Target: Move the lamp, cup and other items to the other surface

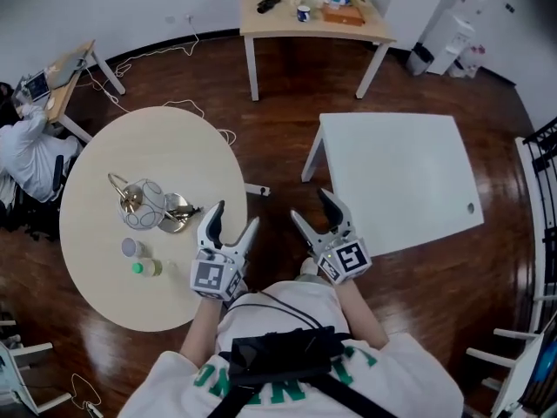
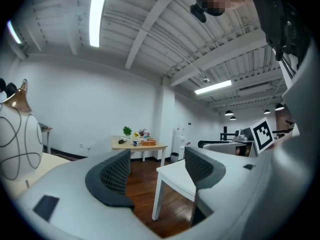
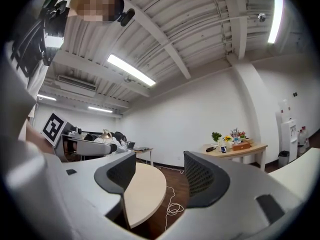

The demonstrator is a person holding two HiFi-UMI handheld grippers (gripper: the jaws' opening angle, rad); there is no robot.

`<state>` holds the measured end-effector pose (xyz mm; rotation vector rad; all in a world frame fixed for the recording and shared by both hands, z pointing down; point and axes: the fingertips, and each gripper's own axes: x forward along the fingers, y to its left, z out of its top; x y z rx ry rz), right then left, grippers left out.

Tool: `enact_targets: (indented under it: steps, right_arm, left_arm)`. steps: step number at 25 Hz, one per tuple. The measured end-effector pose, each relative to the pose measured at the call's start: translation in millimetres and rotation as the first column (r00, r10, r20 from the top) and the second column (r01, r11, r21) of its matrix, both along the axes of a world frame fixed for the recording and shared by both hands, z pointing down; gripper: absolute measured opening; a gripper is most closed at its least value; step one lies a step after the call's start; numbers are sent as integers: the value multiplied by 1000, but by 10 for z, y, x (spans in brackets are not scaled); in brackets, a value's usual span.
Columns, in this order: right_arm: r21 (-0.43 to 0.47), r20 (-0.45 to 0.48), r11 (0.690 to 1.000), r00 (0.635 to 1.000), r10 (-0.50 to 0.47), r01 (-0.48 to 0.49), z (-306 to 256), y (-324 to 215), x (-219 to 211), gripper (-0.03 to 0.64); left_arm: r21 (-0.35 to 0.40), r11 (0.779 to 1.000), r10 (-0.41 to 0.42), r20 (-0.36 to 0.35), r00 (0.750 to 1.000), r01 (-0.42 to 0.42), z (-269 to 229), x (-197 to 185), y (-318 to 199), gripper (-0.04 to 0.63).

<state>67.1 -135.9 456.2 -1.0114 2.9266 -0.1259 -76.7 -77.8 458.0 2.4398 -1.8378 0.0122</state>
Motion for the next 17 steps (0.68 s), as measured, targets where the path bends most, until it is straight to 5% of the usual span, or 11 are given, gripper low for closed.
enact_targets:
  steps: [17]
  right_arm:
    - [-17, -7, 999, 999, -49, 49, 71, 112, -181, 323]
  left_arm:
    - [-44, 999, 17, 21, 1000, -16, 88, -19, 123, 328]
